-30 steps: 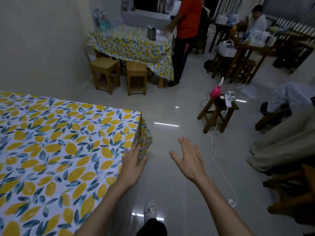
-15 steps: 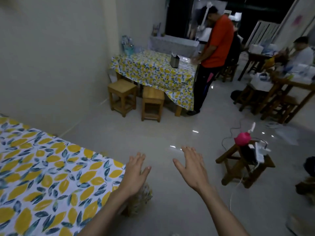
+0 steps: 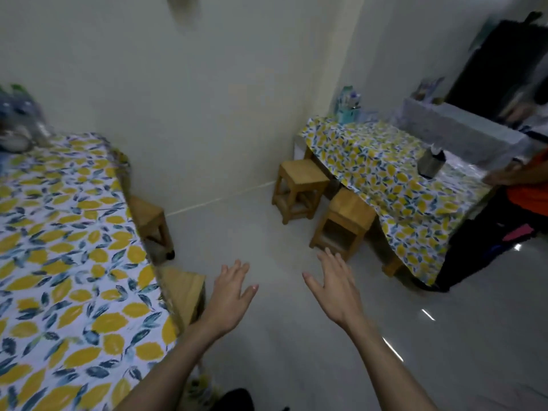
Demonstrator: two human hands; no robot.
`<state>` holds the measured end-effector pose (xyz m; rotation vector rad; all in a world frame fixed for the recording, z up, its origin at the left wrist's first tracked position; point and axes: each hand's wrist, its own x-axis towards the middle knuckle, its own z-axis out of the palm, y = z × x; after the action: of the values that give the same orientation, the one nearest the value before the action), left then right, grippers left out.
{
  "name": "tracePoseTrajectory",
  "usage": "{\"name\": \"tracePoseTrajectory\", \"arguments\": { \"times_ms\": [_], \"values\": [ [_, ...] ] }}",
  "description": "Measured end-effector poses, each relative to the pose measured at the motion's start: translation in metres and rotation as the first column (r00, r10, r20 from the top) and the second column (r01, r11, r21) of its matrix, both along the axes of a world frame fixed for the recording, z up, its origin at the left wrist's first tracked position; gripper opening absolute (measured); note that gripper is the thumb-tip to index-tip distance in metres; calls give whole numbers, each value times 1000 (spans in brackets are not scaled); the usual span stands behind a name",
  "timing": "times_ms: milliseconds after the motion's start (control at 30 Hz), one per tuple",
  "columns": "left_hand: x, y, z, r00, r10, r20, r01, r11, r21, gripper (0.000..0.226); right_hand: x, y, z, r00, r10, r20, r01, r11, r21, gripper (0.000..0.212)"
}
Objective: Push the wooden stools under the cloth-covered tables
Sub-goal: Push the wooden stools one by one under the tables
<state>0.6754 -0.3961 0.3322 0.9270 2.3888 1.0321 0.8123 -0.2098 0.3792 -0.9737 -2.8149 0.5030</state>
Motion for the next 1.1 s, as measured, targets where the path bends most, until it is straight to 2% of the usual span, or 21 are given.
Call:
{"name": "tracePoseTrajectory", "arguments": {
  "times_ms": [167,300,467,567,733,867,1100],
  "values": [
    [-36,56,-4,990,139,-6,-139,990,-34,59,-58,73,-6,990,140,6,-140,990,17,66],
    [-81,108,-8,972,236,-10,-236,972,2,58,-120,135,-9,971,241,12,-241,969,54,66],
    [-146,171,-13,950,311,39,-311,950,-2,59,-205,206,-5,938,346,23,-347,934,86,66],
    [-187,204,-11,944,328,12,-328,944,-16,60,-258,240,-3,914,405,-10,-402,911,95,65],
    [-245,236,-11,907,420,-13,-420,906,-50,60,-346,280,-12,853,521,17,-521,850,74,65],
    [-297,254,-19,846,533,-4,-532,842,-88,60,-435,309,-24,766,642,36,-643,764,57,67],
    [-367,286,-39,628,778,34,-769,626,-131,57,-585,345,-32,524,846,95,-851,524,24,68]
  ]
}}
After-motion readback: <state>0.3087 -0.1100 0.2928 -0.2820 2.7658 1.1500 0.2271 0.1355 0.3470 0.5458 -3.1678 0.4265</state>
